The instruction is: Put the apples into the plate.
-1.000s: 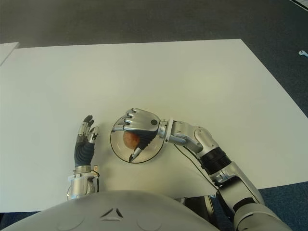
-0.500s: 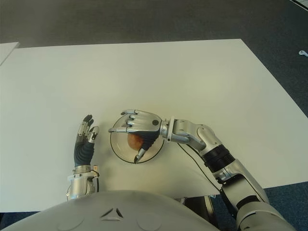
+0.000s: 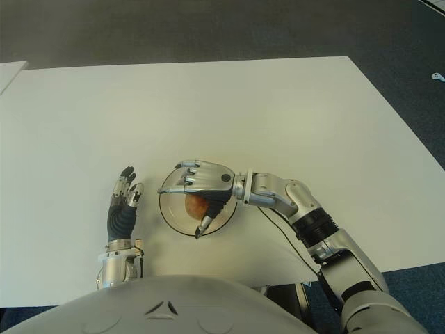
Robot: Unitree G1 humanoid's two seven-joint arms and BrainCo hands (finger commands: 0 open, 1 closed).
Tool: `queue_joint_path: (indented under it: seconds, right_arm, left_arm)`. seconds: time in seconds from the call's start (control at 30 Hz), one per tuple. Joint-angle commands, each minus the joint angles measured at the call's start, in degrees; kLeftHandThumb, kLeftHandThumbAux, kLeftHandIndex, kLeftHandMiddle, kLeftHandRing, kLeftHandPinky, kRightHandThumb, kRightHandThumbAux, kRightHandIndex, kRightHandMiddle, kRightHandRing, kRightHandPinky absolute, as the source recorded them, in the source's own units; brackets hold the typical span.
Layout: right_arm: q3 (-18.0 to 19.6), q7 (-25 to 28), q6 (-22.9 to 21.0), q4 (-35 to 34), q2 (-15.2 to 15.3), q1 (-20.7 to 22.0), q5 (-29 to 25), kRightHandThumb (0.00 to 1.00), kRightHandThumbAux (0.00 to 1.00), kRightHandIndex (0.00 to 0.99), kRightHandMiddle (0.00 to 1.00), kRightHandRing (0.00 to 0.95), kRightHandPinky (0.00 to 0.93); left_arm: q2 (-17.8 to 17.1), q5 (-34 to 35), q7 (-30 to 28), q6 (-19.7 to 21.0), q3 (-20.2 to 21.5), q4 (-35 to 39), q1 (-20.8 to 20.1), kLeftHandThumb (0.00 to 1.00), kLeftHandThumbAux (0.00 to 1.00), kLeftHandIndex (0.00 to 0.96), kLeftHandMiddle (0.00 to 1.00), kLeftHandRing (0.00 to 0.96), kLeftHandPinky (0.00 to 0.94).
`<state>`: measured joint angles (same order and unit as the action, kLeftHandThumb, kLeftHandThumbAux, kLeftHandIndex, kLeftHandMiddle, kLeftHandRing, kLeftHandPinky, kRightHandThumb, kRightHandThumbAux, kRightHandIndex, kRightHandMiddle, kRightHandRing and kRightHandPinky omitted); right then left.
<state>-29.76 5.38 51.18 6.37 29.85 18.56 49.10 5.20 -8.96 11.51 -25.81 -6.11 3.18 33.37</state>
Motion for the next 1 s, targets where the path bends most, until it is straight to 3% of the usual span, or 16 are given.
queue_joint_path:
  seconds: [0.03, 1.0]
  right_arm:
    - [0.58, -0.41, 0.00, 0.28, -0.11, 0.26, -0.89, 0.050, 0.306, 0.000, 0.000, 0.000, 0.000]
    - [1.21, 1.66, -2.72, -0.89, -0.18, -0.87, -2.36, 0.056, 0.278, 0.000, 0.000, 0.000, 0.000]
  left_arm:
    - [-0.15, 1.04, -1.22, 0.07, -0.51, -0.55, 0.39, 0.000, 0.431, 0.000, 0.000, 0.000, 0.023]
    - [0.29, 2.07, -1.32, -0.11, -0.58, 0.00, 0.69, 0.000, 0.436, 0.000, 0.000, 0.000, 0.004]
